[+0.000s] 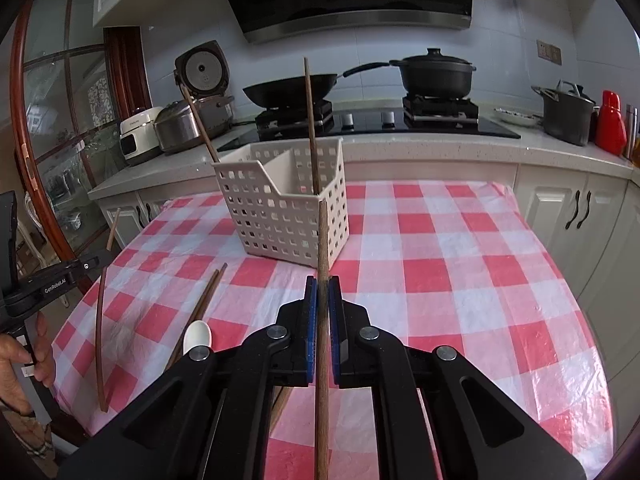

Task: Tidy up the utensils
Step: 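Lift both chopsticks upright and carry them over the white basket, then lower the chopsticks into the basket, opening the right gripper while the left keeps lowering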

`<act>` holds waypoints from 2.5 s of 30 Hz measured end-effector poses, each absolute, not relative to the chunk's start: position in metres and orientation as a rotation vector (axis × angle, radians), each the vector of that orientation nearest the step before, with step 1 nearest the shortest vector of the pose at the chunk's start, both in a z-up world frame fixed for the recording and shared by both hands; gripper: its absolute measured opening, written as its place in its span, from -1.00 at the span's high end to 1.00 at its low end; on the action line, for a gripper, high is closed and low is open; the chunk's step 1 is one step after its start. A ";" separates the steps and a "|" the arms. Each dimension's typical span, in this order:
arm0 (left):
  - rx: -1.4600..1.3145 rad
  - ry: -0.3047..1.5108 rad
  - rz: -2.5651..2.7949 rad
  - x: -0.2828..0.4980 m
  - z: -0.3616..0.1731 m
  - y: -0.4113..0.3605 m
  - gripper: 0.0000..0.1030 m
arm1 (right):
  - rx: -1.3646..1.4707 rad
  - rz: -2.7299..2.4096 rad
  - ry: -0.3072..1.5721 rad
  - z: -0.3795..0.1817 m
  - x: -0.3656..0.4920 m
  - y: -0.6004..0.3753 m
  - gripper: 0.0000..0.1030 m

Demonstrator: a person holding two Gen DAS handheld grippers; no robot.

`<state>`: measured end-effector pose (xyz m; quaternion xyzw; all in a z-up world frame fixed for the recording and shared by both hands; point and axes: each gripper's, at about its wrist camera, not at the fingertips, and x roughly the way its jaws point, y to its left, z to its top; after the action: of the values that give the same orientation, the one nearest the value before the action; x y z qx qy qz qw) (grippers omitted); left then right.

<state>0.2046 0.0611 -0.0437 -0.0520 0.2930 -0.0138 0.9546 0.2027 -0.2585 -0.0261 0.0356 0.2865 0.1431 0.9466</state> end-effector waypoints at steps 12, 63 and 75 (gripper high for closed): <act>-0.088 0.525 -0.035 0.177 -0.020 0.058 0.89 | 0.057 0.305 0.487 0.000 0.182 -0.254 0.88; 0.007 0.394 -0.127 0.226 0.091 0.021 0.89 | -0.026 0.317 0.360 0.070 0.237 -0.239 0.88; -0.006 0.349 -0.155 0.290 0.183 -0.009 0.89 | 0.030 0.326 0.339 0.124 0.295 -0.239 0.88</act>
<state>0.2905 -0.0091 0.1834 -0.0032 0.1735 -0.0772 0.9818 0.2953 -0.2386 0.1242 0.0147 0.1678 0.1614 0.9724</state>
